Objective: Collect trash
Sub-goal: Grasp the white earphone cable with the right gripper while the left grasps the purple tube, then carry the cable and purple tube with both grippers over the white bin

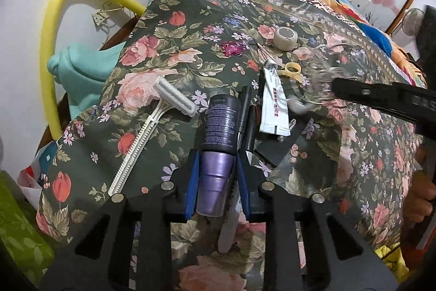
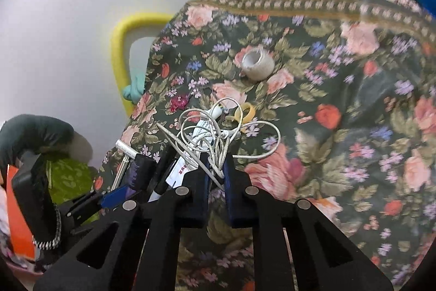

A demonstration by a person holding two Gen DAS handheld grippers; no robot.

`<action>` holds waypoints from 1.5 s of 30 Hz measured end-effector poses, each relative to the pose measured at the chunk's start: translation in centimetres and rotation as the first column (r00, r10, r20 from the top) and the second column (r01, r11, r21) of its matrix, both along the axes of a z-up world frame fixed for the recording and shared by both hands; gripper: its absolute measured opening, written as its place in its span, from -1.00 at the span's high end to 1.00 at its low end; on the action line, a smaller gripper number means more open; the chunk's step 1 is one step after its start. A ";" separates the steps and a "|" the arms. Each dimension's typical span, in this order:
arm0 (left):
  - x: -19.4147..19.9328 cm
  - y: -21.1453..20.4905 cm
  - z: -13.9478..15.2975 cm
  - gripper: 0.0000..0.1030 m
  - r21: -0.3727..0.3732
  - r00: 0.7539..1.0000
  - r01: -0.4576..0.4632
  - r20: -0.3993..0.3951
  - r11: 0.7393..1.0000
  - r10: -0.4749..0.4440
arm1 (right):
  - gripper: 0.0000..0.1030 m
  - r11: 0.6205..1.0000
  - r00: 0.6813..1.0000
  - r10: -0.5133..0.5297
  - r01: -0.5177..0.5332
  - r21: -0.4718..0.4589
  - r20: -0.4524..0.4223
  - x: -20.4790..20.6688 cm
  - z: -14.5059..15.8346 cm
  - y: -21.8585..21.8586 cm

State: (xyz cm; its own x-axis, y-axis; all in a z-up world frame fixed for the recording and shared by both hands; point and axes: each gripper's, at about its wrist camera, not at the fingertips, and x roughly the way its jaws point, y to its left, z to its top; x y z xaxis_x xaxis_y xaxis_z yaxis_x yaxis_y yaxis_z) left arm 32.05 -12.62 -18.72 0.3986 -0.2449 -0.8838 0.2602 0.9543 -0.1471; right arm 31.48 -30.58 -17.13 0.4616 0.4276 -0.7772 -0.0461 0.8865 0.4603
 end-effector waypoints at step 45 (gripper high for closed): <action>-9.1 4.1 11.1 0.51 -0.033 0.968 -0.158 0.193 0.987 0.162 | 0.82 0.986 0.969 0.131 -0.106 -0.127 0.211 -9.3 10.7 4.9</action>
State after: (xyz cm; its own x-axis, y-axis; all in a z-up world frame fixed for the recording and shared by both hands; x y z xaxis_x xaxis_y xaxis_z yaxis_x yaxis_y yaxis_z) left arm 22.90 -8.55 -7.58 0.5977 -0.1786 -0.7816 0.1294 0.9836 -0.1258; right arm 22.22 -25.69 -6.46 0.5768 0.4039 -0.7101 -0.2419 0.9147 0.3238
